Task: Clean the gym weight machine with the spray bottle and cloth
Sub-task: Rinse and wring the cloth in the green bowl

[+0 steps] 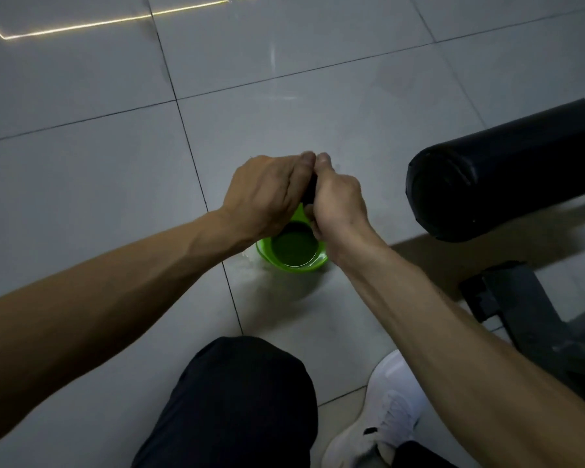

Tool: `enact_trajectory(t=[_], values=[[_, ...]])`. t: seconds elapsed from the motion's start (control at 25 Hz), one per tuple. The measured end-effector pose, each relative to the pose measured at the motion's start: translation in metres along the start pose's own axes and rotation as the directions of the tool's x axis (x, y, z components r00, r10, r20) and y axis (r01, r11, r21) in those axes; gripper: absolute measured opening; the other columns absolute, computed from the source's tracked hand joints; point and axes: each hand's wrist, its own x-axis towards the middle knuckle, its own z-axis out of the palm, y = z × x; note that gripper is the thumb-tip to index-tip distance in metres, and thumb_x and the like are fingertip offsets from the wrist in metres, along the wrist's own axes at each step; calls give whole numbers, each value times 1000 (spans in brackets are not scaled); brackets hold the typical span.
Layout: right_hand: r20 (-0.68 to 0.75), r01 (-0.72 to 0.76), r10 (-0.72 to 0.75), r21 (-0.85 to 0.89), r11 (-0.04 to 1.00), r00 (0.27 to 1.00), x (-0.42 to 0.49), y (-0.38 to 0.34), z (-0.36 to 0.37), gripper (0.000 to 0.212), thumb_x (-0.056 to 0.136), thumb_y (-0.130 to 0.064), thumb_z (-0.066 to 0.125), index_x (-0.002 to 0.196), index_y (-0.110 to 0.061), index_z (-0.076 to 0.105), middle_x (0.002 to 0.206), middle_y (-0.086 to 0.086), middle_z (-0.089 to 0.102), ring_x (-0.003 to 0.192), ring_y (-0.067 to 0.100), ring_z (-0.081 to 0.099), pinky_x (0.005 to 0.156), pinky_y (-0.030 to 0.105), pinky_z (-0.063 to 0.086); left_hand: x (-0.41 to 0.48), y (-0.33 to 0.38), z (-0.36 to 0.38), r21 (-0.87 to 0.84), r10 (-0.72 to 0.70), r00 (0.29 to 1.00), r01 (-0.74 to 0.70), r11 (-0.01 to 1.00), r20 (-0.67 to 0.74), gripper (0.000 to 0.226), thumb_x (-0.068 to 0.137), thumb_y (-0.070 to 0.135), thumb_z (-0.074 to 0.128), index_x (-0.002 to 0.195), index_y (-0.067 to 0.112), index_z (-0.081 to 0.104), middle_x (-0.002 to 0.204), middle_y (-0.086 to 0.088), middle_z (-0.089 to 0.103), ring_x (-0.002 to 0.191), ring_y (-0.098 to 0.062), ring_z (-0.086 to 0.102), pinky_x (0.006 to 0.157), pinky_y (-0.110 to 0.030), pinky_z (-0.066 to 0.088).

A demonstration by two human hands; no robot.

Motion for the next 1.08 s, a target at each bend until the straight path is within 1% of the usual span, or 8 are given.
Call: enact_trajectory(t=[0.16, 0.24, 0.32, 0.4, 0.56, 0.68, 0.84, 1.08], values=[[-39, 247, -286, -406, 880, 957, 14, 17, 7, 64, 109, -50, 31, 66, -12, 58, 87, 15, 72, 90, 34, 64, 74, 33, 38, -5, -10, 2, 181, 23, 996, -38, 983, 81, 51, 108, 35, 26, 80, 16, 63, 67, -7, 65, 62, -41, 57, 63, -51, 51], [-59, 271, -347, -508, 818, 936, 24, 28, 11, 63, 110, -49, 29, 73, -12, 64, 100, 20, 73, 100, 39, 64, 75, 34, 36, -4, -13, 3, 228, -87, 981, 46, 972, 172, 47, 109, 37, 25, 95, 15, 65, 67, -4, 58, 66, -38, 56, 67, -50, 51], [-64, 296, -410, -591, 751, 910, 33, 35, 16, 65, 110, -46, 28, 83, -7, 72, 102, 19, 73, 101, 41, 64, 74, 35, 35, -4, -15, 5, 151, -199, 948, 166, 975, 247, 46, 109, 37, 23, 110, 13, 63, 75, -8, 62, 71, -39, 59, 72, -51, 53], [-48, 347, -500, -661, 665, 865, 41, 41, 20, 63, 111, -42, 29, 85, -6, 74, 97, 19, 73, 98, 41, 64, 71, 34, 33, -5, -14, 6, -15, -284, 900, 306, 952, 330, 47, 110, 34, 23, 114, 7, 61, 78, -16, 64, 73, -39, 60, 75, -47, 53], [58, 544, -738, -715, 440, 673, 54, 57, 24, 62, 109, -39, 32, 70, -9, 70, 72, 15, 70, 72, 39, 64, 59, 34, 30, -7, -19, 8, -176, -538, 686, 682, 710, 491, 60, 106, 51, 24, 73, 11, 54, 51, -2, 44, 46, -19, 37, 46, -26, 31], [133, 631, -848, -728, 268, 514, 69, 72, 22, 62, 105, -38, 36, 55, -11, 61, 52, 11, 60, 51, 36, 57, 53, 31, 22, -11, -24, 17, -84, -581, 556, 761, 643, 595, 49, 102, 35, 28, 65, 13, 51, 46, 0, 39, 43, -19, 30, 44, -22, 23], [255, 723, -907, -687, 74, 335, 89, 77, 13, 58, 104, -35, 42, 52, -14, 58, 46, 7, 57, 43, 31, 54, 50, 28, 20, -9, -23, 23, -57, -562, 409, 841, 539, 718, 44, 99, 27, 27, 59, 19, 44, 49, 2, 32, 43, -14, 22, 48, -23, 14], [257, 753, -932, -657, 25, 256, 105, 72, 1, 55, 103, -32, 45, 52, -15, 56, 46, 5, 56, 42, 32, 53, 45, 29, 25, 8, -19, 28, -50, -501, 282, 903, 427, 818, 49, 99, 31, 26, 53, 23, 40, 51, 1, 28, 43, -12, 17, 52, -24, 7]])
